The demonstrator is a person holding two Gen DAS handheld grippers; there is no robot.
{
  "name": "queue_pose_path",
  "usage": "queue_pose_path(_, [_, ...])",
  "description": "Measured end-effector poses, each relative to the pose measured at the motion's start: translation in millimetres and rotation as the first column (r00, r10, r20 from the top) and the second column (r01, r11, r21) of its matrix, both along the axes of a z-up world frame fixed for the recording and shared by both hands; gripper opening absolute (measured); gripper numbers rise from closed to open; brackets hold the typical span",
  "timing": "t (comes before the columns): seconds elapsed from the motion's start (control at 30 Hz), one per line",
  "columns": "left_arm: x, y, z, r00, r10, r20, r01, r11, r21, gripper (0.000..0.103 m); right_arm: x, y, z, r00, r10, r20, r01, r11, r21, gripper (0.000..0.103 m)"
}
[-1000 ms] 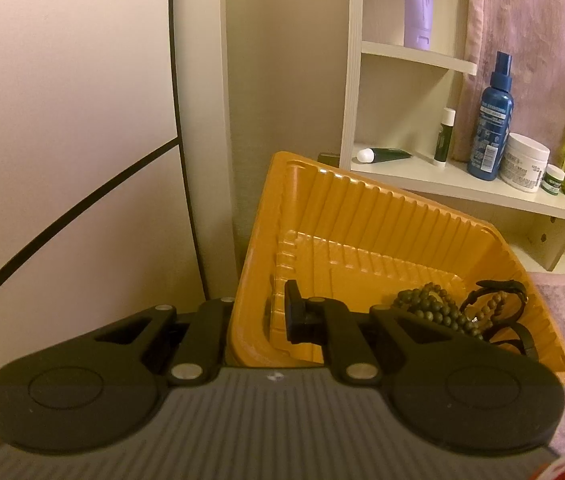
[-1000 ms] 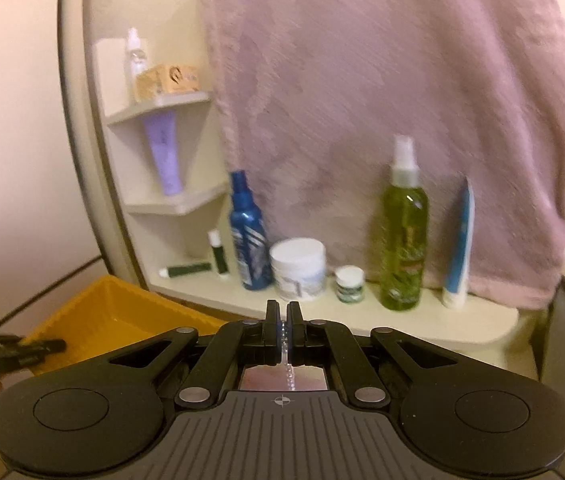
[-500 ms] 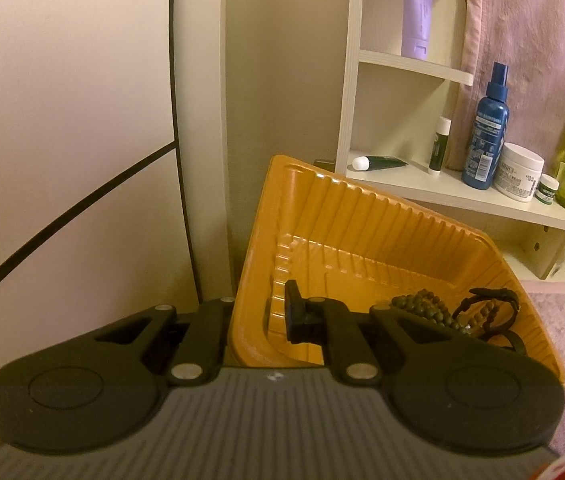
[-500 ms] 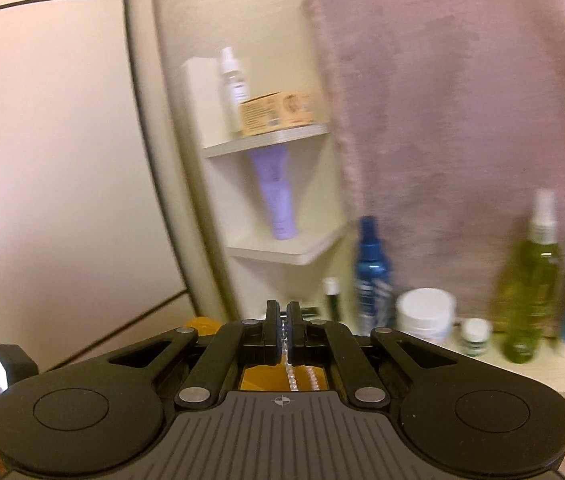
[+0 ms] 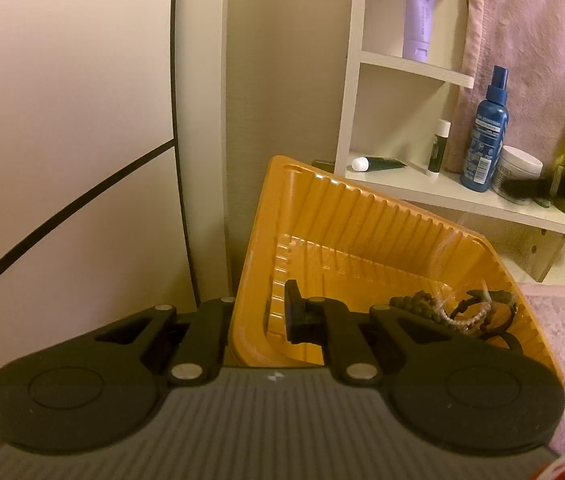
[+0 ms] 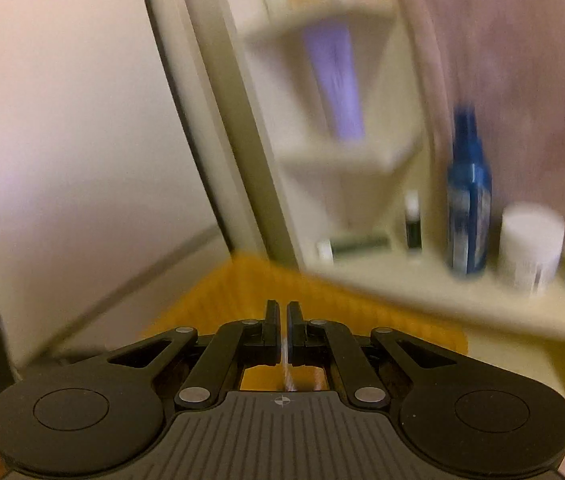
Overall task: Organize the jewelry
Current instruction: 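Carry the pearl necklace into the orange tray and release it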
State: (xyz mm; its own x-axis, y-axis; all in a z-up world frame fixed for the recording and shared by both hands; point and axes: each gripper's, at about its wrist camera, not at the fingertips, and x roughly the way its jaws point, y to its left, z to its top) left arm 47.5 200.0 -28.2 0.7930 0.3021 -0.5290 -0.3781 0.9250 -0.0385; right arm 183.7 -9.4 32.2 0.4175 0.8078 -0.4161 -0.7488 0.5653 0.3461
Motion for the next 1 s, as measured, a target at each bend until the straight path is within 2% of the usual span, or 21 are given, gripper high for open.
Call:
queue_pose_path(0.1, [0, 0, 1, 1.0, -0.001, 0.002, 0.001, 1.0, -0.001, 0.01, -1, 3, -23, 0.999, 0.005, -0.04, -0.008, 0.996, -0.084, 0.005])
queue_pose_path(0.13, [1, 0, 1, 1.0, -0.001, 0.002, 0.001, 1.0, -0.001, 0.01, -1, 3, -29, 0.999, 0.008, -0.051, -0.013, 0.995, -0.101, 0.009])
queue_pose_path(0.2, [1, 0, 1, 1.0, -0.002, 0.003, 0.002, 1.0, -0.001, 0.01, -4, 0, -38, 0.998, 0.004, -0.063, -0.012, 0.992, -0.123, 0.025])
queue_pose_path(0.23, [1, 0, 1, 1.0, -0.002, 0.003, 0.002, 1.0, -0.001, 0.01, -5, -2, -42, 0.998, -0.001, -0.066, -0.007, 0.992, -0.128, 0.04])
queue_pose_path(0.27, [1, 0, 1, 1.0, -0.001, 0.002, 0.001, 1.0, -0.001, 0.01, -7, -5, -46, 0.998, -0.006, -0.067, -0.003, 0.992, -0.128, 0.049])
queue_pose_path(0.47, [2, 1, 0, 1.0, 0.004, -0.006, -0.004, 1.0, 0.002, 0.01, -10, -15, -58, 0.995, -0.026, -0.092, 0.011, 0.988, -0.155, 0.051])
queue_pose_path(1.0, [8, 2, -5, 1.0, 0.019, -0.024, -0.019, 1.0, 0.01, 0.01, -7, -33, -58, 0.99, -0.076, -0.117, 0.058, 0.987, -0.149, 0.055])
